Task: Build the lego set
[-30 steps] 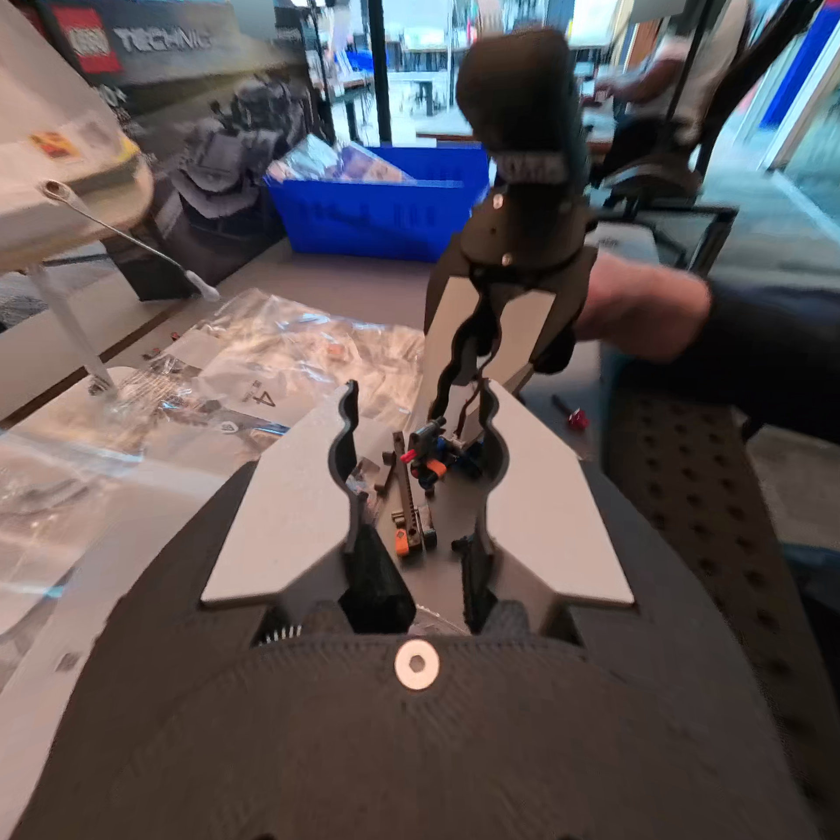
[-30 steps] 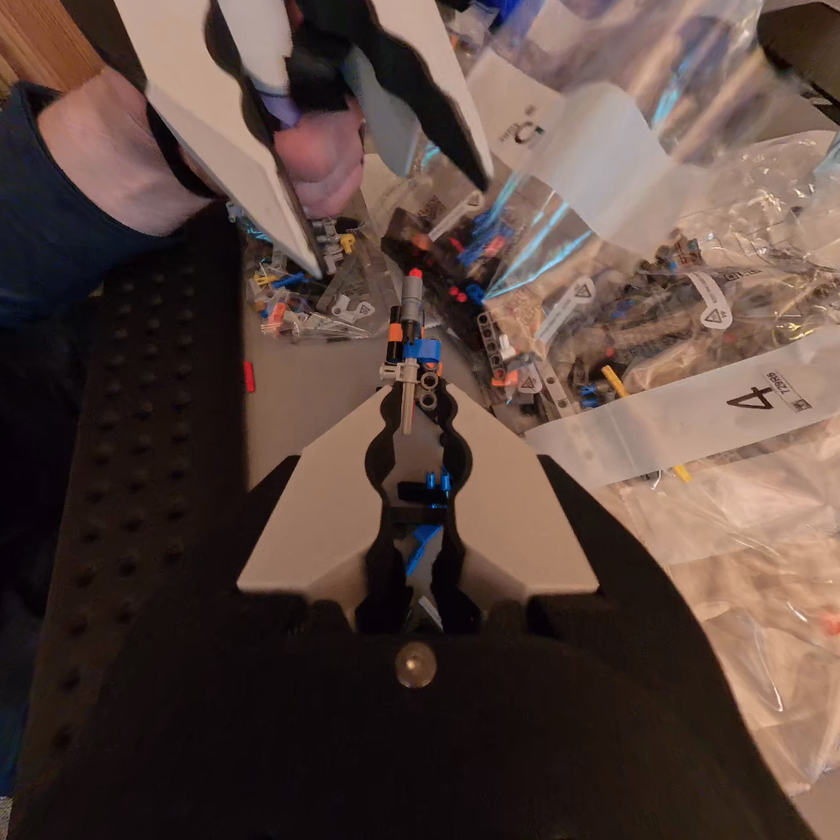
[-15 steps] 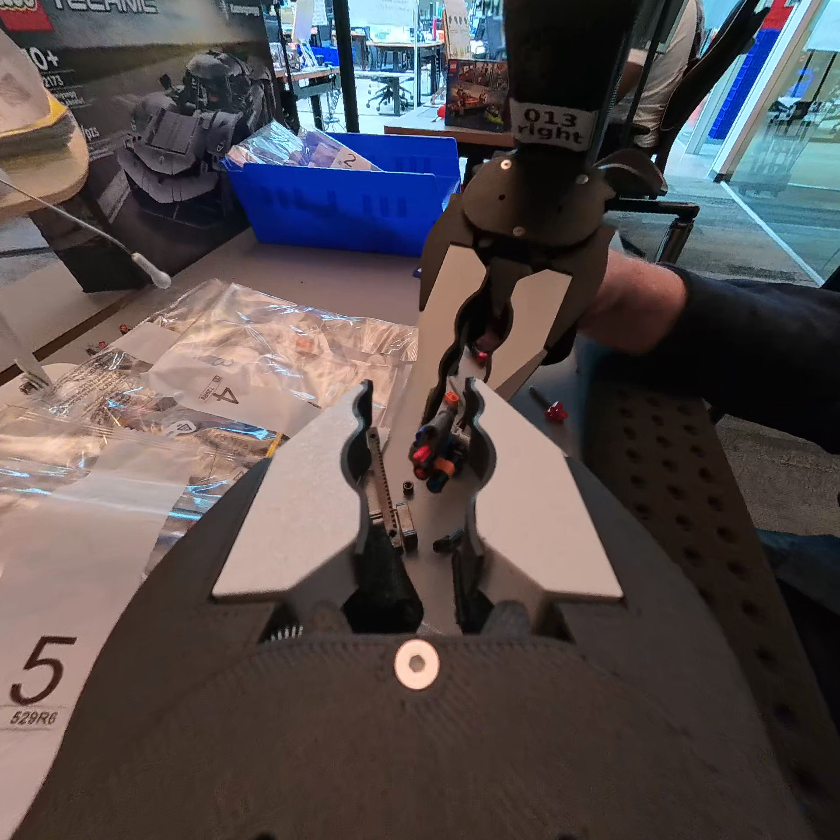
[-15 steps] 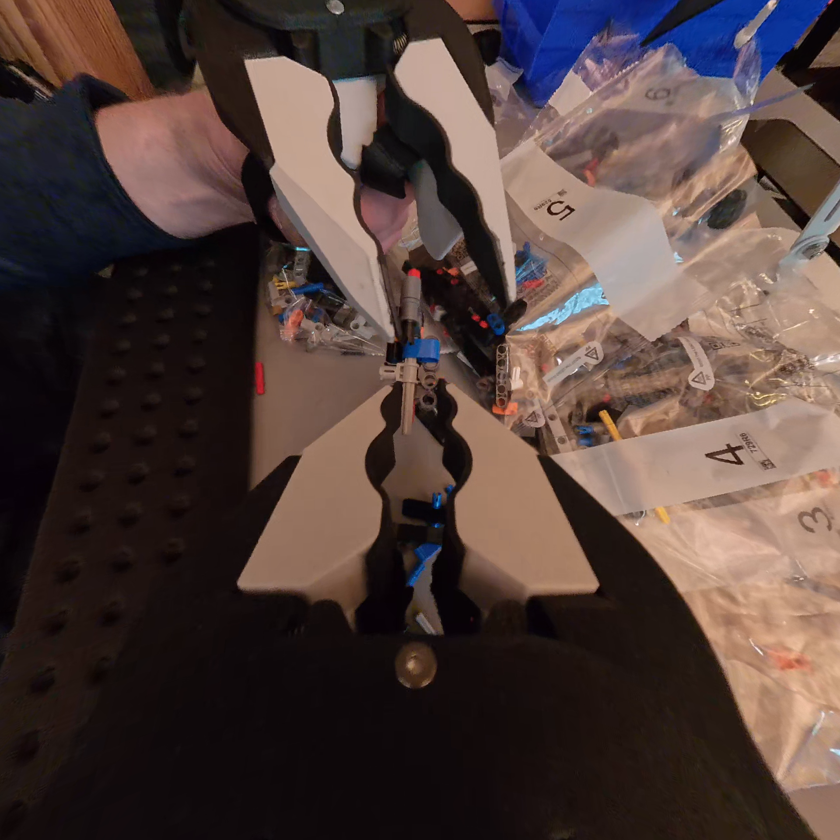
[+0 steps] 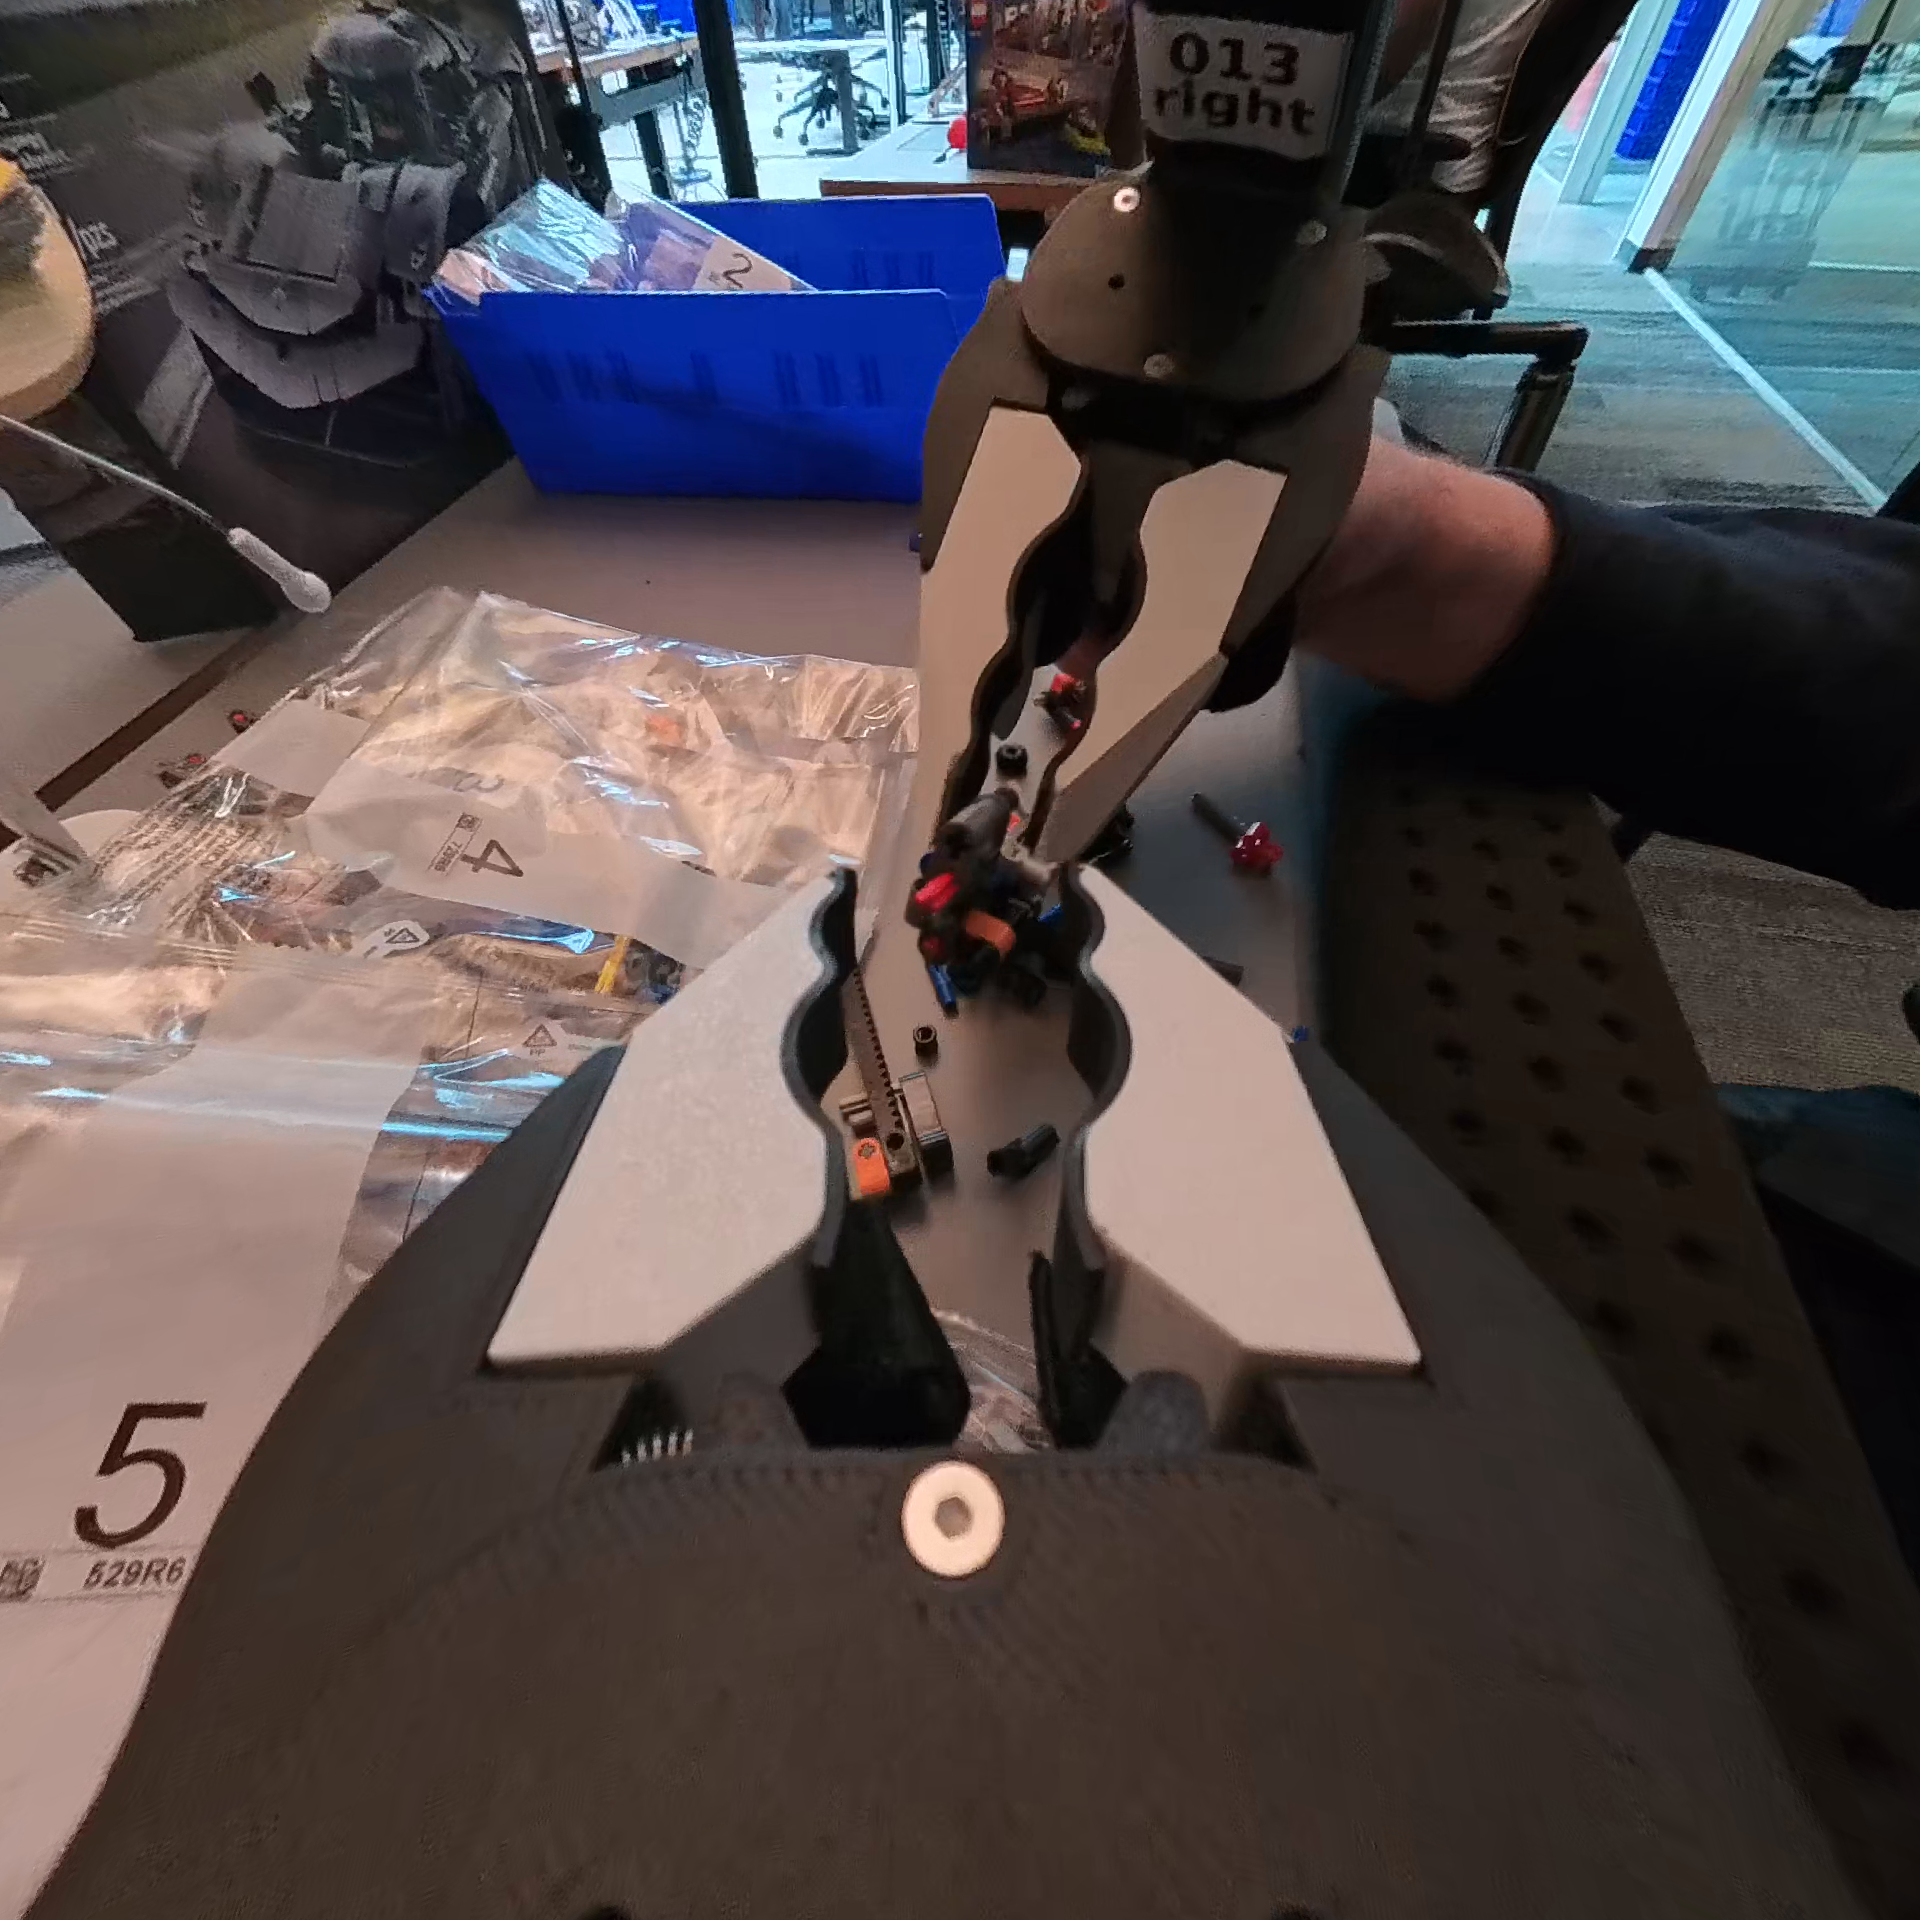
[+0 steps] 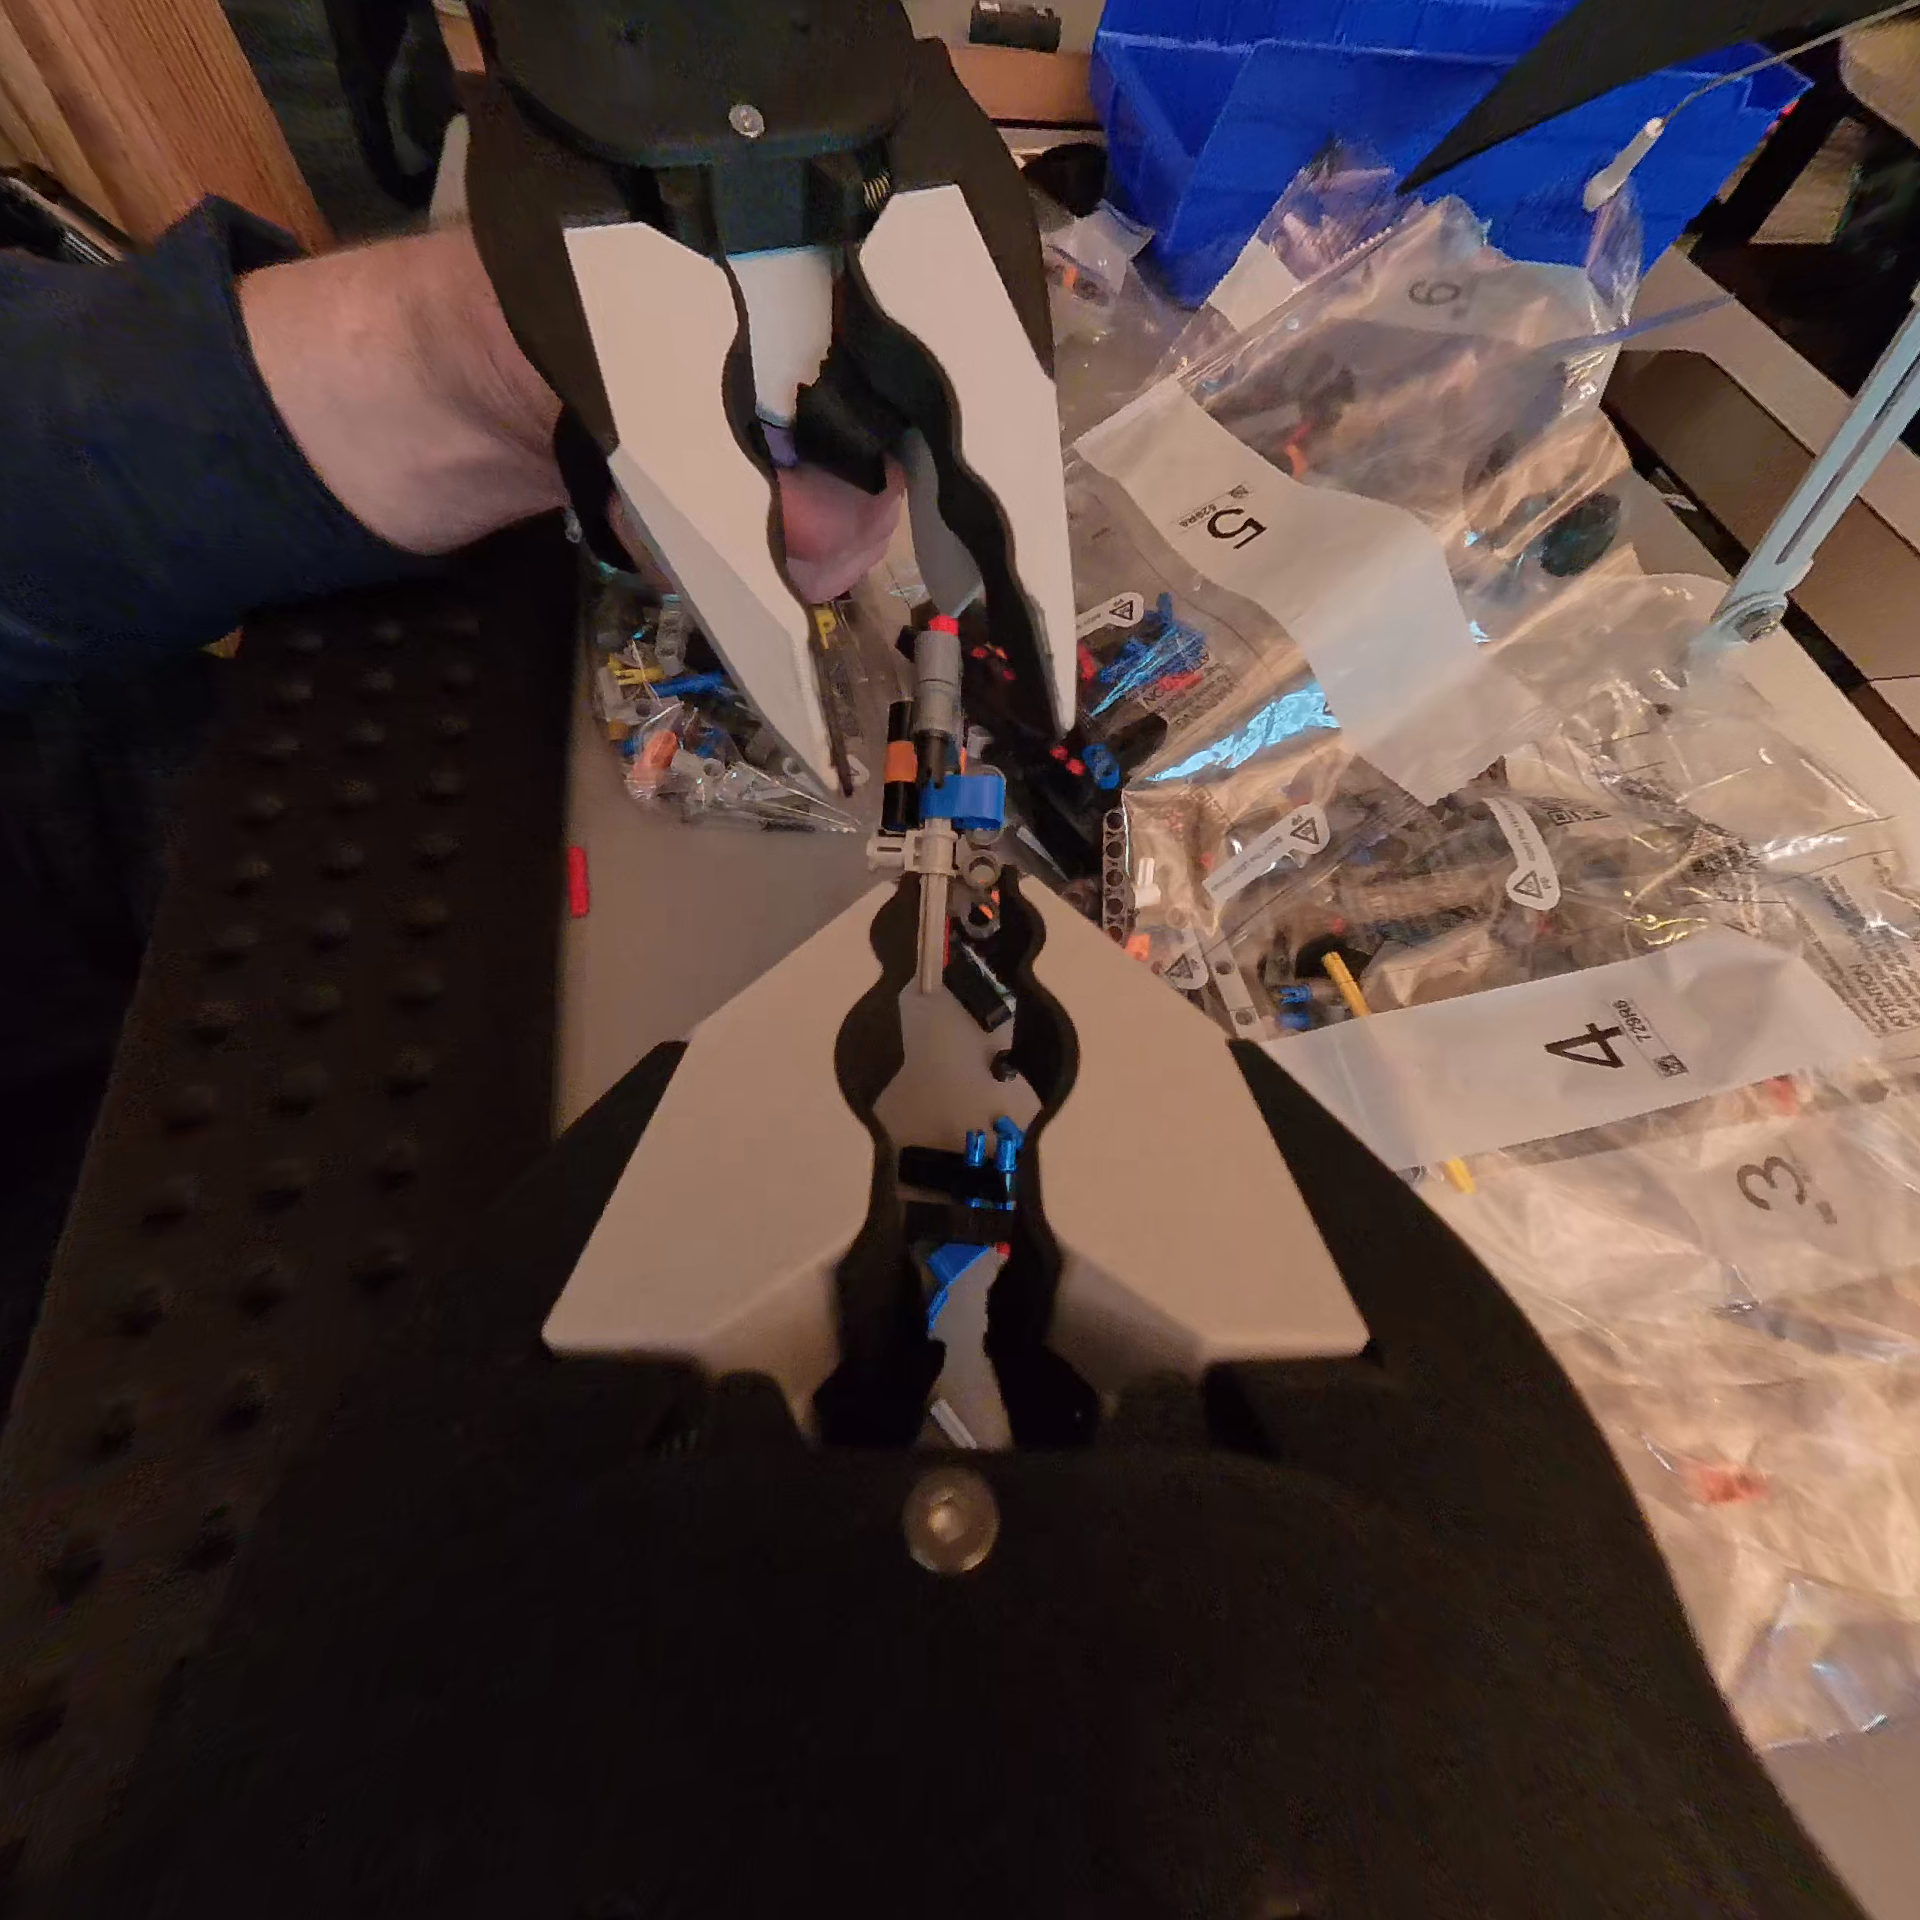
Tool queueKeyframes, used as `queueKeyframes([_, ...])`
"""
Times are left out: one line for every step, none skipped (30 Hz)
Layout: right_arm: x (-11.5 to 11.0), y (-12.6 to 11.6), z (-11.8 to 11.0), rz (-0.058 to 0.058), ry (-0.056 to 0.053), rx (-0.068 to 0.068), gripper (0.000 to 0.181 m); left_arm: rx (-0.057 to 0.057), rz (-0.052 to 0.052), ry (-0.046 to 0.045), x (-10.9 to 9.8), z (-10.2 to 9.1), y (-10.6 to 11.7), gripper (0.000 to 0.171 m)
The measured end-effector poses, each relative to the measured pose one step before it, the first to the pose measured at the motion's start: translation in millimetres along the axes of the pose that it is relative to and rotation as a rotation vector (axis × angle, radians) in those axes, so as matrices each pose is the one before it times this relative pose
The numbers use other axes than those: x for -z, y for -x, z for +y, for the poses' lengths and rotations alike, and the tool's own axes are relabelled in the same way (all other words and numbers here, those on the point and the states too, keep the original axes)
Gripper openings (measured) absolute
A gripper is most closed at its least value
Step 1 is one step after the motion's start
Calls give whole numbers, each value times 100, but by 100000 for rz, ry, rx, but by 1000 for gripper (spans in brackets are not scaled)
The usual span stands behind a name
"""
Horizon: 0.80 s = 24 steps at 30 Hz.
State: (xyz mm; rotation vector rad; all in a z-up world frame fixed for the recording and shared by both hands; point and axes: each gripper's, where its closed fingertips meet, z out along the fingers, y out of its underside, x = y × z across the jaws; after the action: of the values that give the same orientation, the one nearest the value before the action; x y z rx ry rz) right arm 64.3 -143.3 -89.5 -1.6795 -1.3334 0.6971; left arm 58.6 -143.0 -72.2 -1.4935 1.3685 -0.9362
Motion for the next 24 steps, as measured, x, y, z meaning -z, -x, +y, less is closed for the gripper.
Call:
queueKeyframes([3, 80, -61, -250, -208, 359, 13, 404, 1140, 281, -40, 72, -134, 38])
queueKeyframes([-45, 117, -30, -420, 29, 434, 13, 165, 926, -6, -105, 26, -141, 36])
queueKeyframes([-40, 131, -32, -305, 36, 715, 13, -137, 946, 555, -144, 97, -169, 35])
queueKeyframes([-32, 96, -47, -174, -66, 599, 13, -395, 1480, 1329, -167, 228, -270, 32])
queueKeyframes([-18, 35, 16, -45, 178, 159, 12, -579, 687, 912, -124, 162, -148, 28])
queueKeyframes([-5, -42, 96, 238, 512, -19, 13, -133, -506, 2, -33, 8, 48, 27])
queueKeyframes([46, 13, -58, -176, -410, -276, 12, 489, 275, -501, 33, -64, -8, 27])
queueKeyframes([62, -6, -135, -82, -682, -170, 12, 660, 482, -970, 86, -108, -3, 26])
queueKeyframes([71, 5, -115, -11, -699, 84, 12, 563, 128, -1121, 96, -125, 44, 25])
queueKeyframes([81, 168, -38, -1015, -79, 186, 12, 46, -1251, -428, 138, -32, 232, 16])
queueKeyframes([119, -78, -176, 617, -1085, 45, 12, -159, 317, -506, 137, -74, -41, 16])
queueKeyframes([124, 64, -250, -479, -1403, -355, 12, -240, 281, -1743, 152, -310, -96, 15])
queueKeyframes([142, 45, -199, -614, -1134, -538, 12, -633, -93, -780, 56, -190, -87, 15])
queueKeyframes([95, -63, -2, 332, -40, 12, 12, -545, -664, 551, -49, 47, 15, 15])
queueKeyframes([34, -93, 64, 765, 387, 360, 12, 934, -457, 136, -59, 20, 74, 15])
queueKeyframes([31, -33, 16, 146, 86, -213, 12, 1435, 275, -98, -20, 15, 31, 15])
queueKeyframes([23, 45, -36, -396, -158, -277, 12, 732, 780, -184, 49, 14, -35, 15])
queueKeyframes([26, -15, -78, 184, -306, 122, 12, -119, 32, -260, 56, -13, 30, 14])
queueKeyframes([13, -51, -1, 291, 32, -44, 12, -331, -348, 302, 23, 43, 42, 14])
queueKeyframes([-18, 44, 134, -864, 592, -1053, 12, -289, 269, 916, -59, 162, -55, 14])
queueKeyframes([4, 81, 78, -1347, 163, -1431, 12, -386, 457, 793, -18, 150, -70, 14])
queueKeyframes([26, 43, -134, -690, -908, -734, 12, -54, 219, -331, 91, -71, -30, 14])
queueKeyframes([82, 93, -254, -460, -1476, 166, 12, 147, 647, -913, 123, -181, -81, 14])
queueKeyframes([62, 114, -202, -43, -1129, 1114, 12, 37, 756, -736, 104, -126, -101, 14])
